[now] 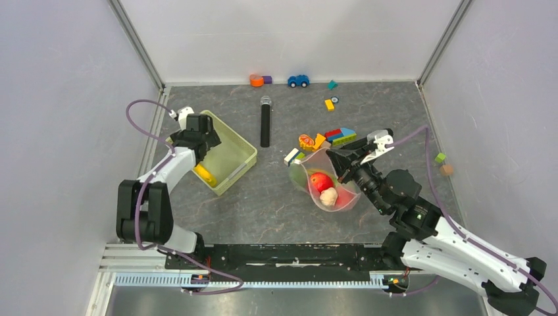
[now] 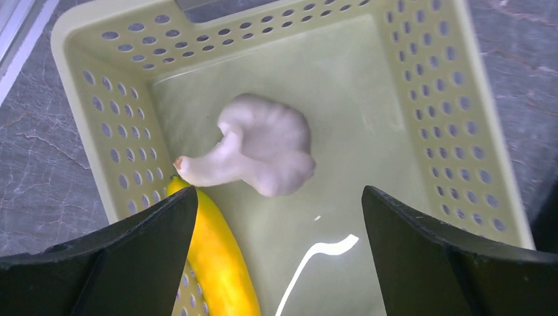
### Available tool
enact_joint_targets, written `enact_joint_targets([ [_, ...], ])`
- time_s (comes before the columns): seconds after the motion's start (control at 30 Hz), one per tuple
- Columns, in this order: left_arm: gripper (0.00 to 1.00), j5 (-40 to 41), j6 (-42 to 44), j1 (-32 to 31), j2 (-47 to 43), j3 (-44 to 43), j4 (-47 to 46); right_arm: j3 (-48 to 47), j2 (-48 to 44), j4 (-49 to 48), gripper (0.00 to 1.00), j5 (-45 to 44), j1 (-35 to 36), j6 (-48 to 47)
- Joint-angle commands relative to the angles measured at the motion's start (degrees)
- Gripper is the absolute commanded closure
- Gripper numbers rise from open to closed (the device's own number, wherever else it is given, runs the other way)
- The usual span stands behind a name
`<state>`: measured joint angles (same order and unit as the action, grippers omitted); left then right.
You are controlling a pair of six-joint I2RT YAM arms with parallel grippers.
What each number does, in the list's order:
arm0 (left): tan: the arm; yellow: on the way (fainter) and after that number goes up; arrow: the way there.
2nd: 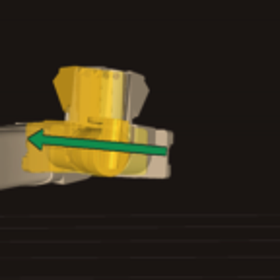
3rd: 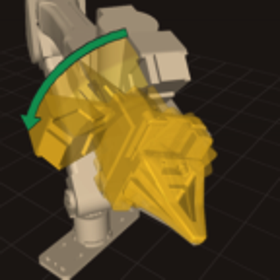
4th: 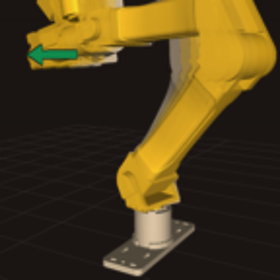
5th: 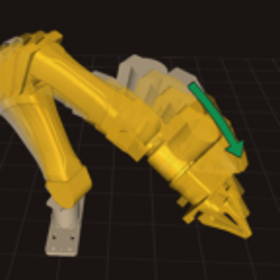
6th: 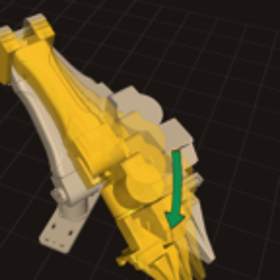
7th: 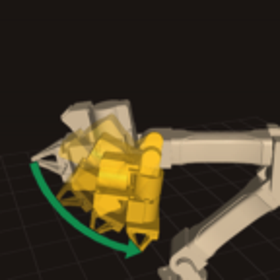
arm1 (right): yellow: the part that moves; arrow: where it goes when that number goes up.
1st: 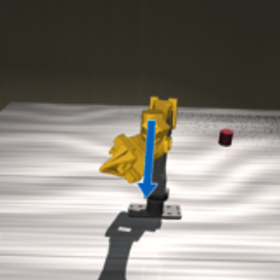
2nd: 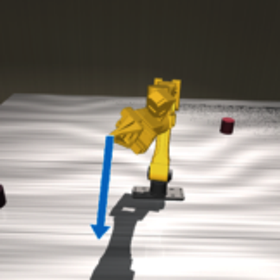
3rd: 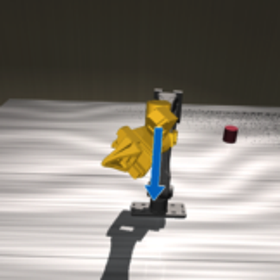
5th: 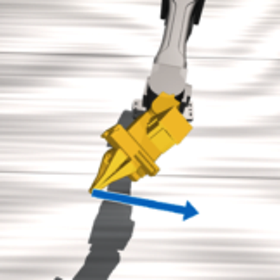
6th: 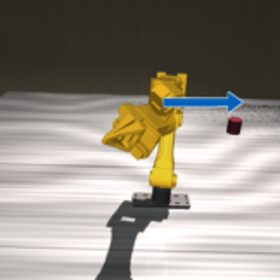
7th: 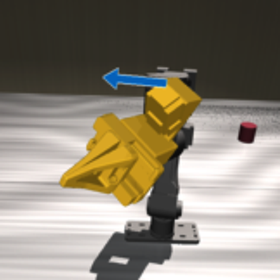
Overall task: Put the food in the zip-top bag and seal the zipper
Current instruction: Pick up the fake vegetable from the bin.
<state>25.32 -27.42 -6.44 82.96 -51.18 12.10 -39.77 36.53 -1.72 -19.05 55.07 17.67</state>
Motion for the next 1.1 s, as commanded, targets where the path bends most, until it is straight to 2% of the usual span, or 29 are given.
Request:
enact_joint_targets([
  [0.0, 0.00, -2.1, 0.8, 2.3, 3.6, -3.3, -4.5, -3.8, 2.8, 3.7, 1.00, -19.9, 0.0, -0.6],
  [0.1, 0.02, -2.9, 1.5, 3.6, 6.8, -5.1, -5.5, -5.3, 6.1, 7.1, 1.00, -27.7, 0.0, -0.8],
  [0.37, 0.16, -6.2, 2.0, 4.9, 13.8, -8.2, -5.3, -8.1, 11.6, 11.8, 1.00, -33.6, -0.2, -1.5],
  [0.63, 0.18, -7.1, 0.8, 5.7, 15.7, -9.1, -1.2, -6.8, 10.6, 11.6, 1.00, -34.0, -0.8, -1.4],
  [0.8, 0.16, -9.7, -0.3, 5.7, 19.8, -13.7, 9.1, -5.7, 9.1, 10.6, 1.00, -33.8, -0.8, -2.1],
  [1.07, 0.17, -11.4, -1.3, 5.7, 20.3, -14.9, 12.8, -5.1, 8.2, 9.7, 1.00, -33.1, -0.8, -2.6],
])
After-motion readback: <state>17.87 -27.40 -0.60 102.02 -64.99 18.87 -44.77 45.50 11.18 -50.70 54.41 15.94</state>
